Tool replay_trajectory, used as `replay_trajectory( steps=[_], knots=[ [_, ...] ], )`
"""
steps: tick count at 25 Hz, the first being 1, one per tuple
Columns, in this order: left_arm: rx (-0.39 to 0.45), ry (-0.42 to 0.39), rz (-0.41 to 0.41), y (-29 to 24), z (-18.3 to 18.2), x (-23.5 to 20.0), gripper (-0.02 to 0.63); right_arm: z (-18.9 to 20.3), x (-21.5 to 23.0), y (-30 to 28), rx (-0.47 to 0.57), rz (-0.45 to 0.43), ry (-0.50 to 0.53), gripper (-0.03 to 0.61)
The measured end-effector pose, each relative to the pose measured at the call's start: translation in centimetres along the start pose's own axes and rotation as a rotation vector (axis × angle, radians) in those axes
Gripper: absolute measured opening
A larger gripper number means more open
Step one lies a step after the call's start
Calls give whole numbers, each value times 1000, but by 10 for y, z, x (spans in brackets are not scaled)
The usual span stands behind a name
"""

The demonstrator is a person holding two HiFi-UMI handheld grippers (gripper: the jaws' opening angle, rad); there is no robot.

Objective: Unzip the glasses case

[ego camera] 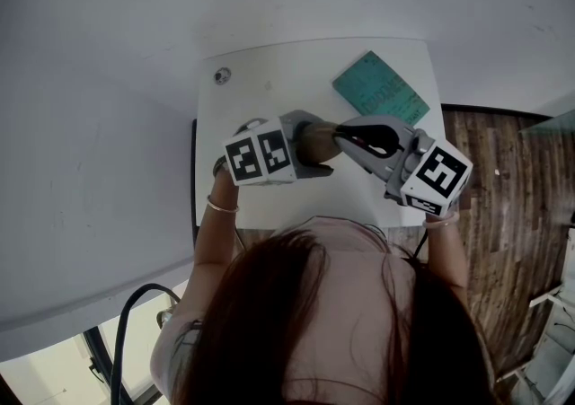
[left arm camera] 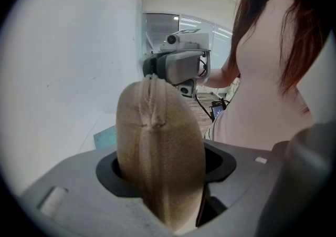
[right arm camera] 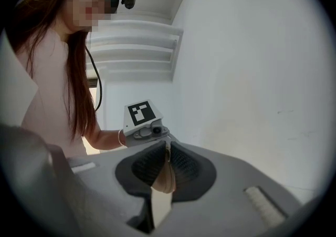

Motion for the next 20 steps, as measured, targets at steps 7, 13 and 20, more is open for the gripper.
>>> replay_trajectory(
  steps=[7, 13, 20],
  knots=[
    [-19, 1, -14, -1, 1, -1, 302, 1, 0, 0, -6, 21, -6, 20],
    [-12, 7, -12, 0, 2, -2, 302, 2, 0, 1, -1, 28, 12, 6],
    [26, 32, -10, 2, 2, -1, 299, 3, 0, 4, 8, 44, 35, 3]
  ],
)
Point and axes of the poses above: the fingertips, and each gripper's own axes: y backward along the fingers, x to its right, z out of its underside, the point moved 10 cm from there along y, backward along the fingers, and after that the axes turned 4 degrees about -z, right-handed, at the moved point
